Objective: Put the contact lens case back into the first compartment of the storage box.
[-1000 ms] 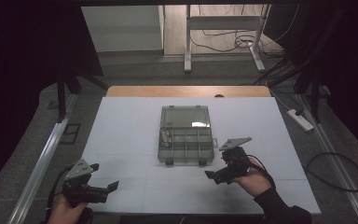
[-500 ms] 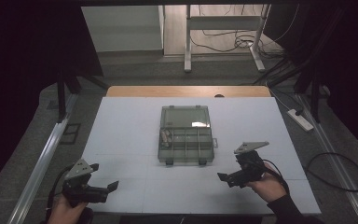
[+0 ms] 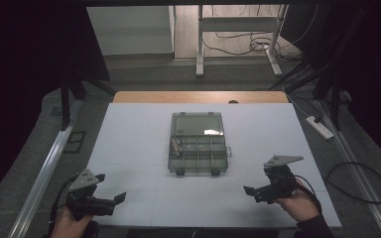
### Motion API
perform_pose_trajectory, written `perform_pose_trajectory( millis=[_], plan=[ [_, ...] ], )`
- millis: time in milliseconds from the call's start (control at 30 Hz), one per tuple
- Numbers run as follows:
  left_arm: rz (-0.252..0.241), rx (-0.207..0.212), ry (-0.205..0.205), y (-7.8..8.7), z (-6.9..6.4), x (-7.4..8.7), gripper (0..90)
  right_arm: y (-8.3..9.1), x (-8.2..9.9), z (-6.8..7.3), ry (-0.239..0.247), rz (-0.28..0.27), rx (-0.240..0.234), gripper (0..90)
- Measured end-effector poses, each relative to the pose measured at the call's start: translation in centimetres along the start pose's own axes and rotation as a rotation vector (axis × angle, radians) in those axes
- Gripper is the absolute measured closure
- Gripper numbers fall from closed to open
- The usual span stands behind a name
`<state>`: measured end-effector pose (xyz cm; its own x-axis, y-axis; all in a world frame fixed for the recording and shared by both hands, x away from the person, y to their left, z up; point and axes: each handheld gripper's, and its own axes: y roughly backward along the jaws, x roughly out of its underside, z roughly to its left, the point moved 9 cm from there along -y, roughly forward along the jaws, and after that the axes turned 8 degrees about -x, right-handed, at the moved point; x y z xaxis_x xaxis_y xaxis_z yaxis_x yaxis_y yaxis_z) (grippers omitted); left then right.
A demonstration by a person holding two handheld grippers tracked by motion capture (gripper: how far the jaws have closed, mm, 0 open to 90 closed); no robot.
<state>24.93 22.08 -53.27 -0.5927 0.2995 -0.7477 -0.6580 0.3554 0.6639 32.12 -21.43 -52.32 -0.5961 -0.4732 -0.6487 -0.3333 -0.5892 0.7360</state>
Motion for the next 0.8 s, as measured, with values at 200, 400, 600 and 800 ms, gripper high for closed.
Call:
perform_pose_trajectory(
  millis=[200,400,600,800],
  plan=[
    [0.0,0.0,0.0,0.0,0.0,0.0,1.4,0.8,0.9,-0.4,-0.022,-0.003,0.015,0.0],
    [0.001,-0.001,-0.001,0.0,0.0,0.0,1.5,2.0,1.7,-0.9,-0.045,-0.019,0.04,0.0],
    [0.001,-0.001,-0.001,0.0,0.0,0.0,1.4,2.9,2.5,-1.3,-0.065,-0.033,0.059,0.0],
    [0.004,-0.001,0.0,0.0,0.0,0.0,1.4,3.6,3.2,-1.6,-0.079,-0.038,0.076,0.0]
  ],
)
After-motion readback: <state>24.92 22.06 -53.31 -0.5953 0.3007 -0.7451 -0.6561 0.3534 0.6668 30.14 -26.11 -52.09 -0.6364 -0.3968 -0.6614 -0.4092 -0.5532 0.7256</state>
